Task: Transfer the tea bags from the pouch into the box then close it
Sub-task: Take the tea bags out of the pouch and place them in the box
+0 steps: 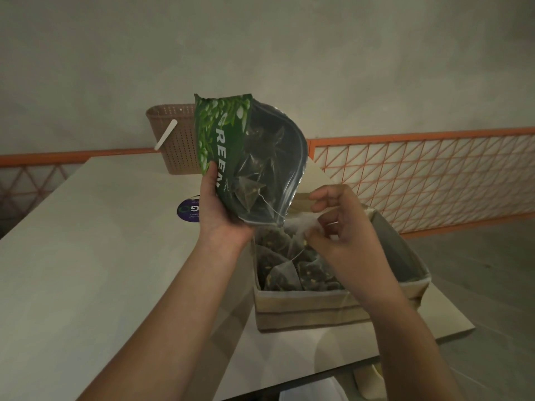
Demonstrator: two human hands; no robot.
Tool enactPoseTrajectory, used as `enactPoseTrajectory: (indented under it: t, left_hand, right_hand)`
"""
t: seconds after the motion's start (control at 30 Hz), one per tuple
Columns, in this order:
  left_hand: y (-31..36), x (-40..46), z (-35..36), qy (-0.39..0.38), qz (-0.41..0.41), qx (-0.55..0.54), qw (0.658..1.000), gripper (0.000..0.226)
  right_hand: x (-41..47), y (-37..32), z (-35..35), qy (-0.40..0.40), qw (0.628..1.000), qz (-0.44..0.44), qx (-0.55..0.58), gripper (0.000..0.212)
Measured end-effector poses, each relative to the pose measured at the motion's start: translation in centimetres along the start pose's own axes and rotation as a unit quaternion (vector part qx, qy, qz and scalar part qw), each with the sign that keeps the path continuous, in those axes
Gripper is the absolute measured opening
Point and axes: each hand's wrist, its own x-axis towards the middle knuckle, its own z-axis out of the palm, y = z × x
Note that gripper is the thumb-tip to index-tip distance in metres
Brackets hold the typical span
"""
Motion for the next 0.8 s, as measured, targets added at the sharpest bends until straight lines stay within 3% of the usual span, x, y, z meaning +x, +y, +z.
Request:
enactPoseTrajectory:
  t: [0.17,0.37,0.53,0.67,0.8]
  left_hand:
    - [-0.1,-0.2,0.1,0.003,-0.005,-0.001,1.000,0.057]
    - [0.2,-0.1,0.1,0.007,0.001,0.003,1.000,0.057]
    - [0.5,-0.4,0.3,0.005,-0.004,0.001,1.000,0.058]
    - [0.5,-0.7,0.4,0.001,-0.008,0.002,1.000,0.059]
    - [0.2,-1.0,0.8,0.018,-0.006,0.016,1.000,0.062]
  right_hand:
    - [0.1,1.1,0.0,-0.060,0.979,-0.007,-0.196,0.033]
    - [-0.2,0.4,0.5,0.049,0.991,-0.024,-0.125,0.015]
    - [0.1,0.8,0.4,-0.044,0.932,0.069,-0.353,0.017]
    - [0.3,0.0,1.1,0.025,0.978,-0.007,-0.205,0.030]
    - [1.0,-1.0,2.3,0.065,0.985,-0.071,-0.141,0.022]
